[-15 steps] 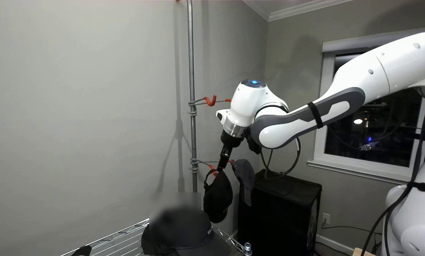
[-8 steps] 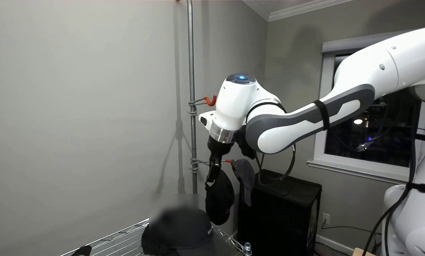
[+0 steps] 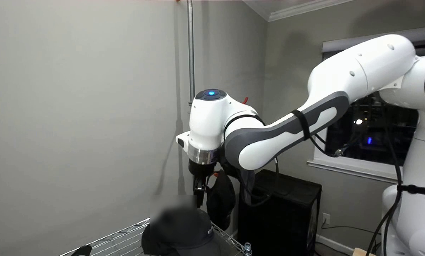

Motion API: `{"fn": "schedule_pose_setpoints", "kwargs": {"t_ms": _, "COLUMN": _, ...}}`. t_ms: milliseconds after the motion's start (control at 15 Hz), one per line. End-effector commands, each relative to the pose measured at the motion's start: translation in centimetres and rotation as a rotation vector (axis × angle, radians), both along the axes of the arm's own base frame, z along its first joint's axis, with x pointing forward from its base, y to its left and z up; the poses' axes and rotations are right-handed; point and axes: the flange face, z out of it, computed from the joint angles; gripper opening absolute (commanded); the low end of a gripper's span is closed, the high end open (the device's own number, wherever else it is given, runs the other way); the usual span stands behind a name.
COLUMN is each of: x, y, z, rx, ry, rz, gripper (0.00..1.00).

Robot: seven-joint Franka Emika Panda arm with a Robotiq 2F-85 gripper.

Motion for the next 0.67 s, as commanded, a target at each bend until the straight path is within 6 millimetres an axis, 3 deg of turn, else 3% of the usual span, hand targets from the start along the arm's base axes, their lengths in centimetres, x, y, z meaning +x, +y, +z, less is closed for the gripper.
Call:
{"fn": "schedule_pose_setpoints", "kwargs": {"t_ms": 0, "x": 1.2, "y": 1.5, "z": -3.5, "rx": 0.005, "ry": 0.083, "rz": -0.013, "gripper": 1.0}}
{"fn": "schedule_pose_setpoints", "kwargs": {"t_ms": 400, "x": 4.2, "y": 3.6, "z": -5.8, "rx": 0.008, "ry": 0.121, "rz": 0.005, "gripper": 1.0}}
{"fn": "schedule_pose_setpoints", "kwargs": {"t_ms": 600, "x": 6.4, "y": 3.6, "z": -7.1, "rx": 0.011, "ry": 0.137, "rz": -0.013, "gripper": 1.0}}
